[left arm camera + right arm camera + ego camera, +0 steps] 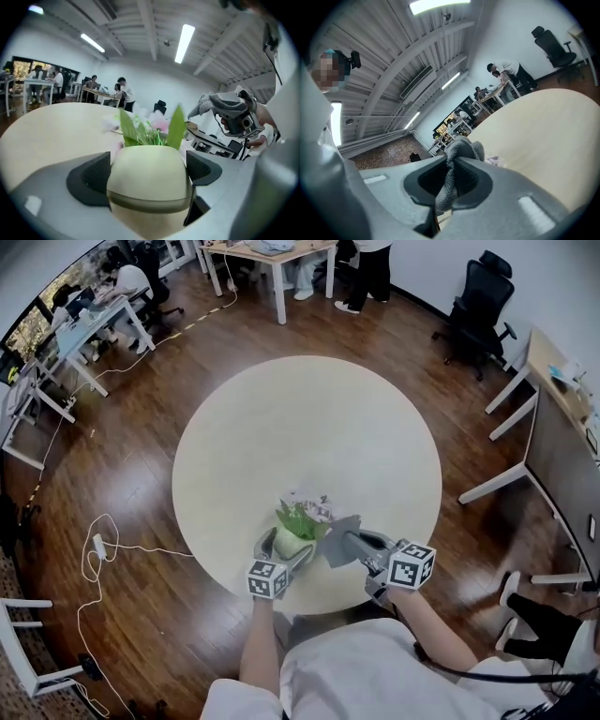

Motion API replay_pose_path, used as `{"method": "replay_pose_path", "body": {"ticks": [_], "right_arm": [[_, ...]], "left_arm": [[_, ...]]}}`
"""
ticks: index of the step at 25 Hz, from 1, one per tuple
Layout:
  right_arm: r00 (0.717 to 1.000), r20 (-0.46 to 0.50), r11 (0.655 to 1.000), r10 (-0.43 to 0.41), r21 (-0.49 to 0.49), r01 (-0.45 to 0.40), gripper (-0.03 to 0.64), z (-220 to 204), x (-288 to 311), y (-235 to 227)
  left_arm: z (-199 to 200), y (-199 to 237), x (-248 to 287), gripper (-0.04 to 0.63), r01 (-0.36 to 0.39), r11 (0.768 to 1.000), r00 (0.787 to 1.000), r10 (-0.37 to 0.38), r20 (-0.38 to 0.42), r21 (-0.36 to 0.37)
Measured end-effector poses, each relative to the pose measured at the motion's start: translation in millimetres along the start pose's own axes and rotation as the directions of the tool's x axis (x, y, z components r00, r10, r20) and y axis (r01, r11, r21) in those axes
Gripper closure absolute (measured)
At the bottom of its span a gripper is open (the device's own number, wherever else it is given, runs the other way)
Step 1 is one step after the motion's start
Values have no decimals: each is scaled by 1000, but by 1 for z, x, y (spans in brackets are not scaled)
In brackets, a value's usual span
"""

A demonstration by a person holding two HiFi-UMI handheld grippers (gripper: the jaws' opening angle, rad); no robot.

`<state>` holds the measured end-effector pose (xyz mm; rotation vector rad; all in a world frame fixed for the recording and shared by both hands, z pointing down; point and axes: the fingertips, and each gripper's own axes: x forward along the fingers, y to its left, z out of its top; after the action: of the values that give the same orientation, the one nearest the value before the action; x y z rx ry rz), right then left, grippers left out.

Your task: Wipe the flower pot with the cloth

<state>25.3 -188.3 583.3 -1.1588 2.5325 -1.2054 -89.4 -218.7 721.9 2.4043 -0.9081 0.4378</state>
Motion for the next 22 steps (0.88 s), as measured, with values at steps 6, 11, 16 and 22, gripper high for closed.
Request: {"method": "replay_pose_path", "body": {"ticks": [6,11,16,22], "right_arm": [[999,13,999,-43,12,43,609,-3,-10,-19],[999,30,999,-44,-10,44,609,1,-10,-16],[997,54,998,-47,-32,48,609,9,-15,-9],[994,102,998,-32,-47,37,608,8,-19,11]], "left_arm": [[-15,-9,-12,61,-61,993,998,57,42,101],[-71,9,-24,77,-126,978,983,146,-114,168],[-72,14,-12,81,-147,959,973,184,-139,243],[-76,10,-39,59,-184,967,967,210,-141,177]]}}
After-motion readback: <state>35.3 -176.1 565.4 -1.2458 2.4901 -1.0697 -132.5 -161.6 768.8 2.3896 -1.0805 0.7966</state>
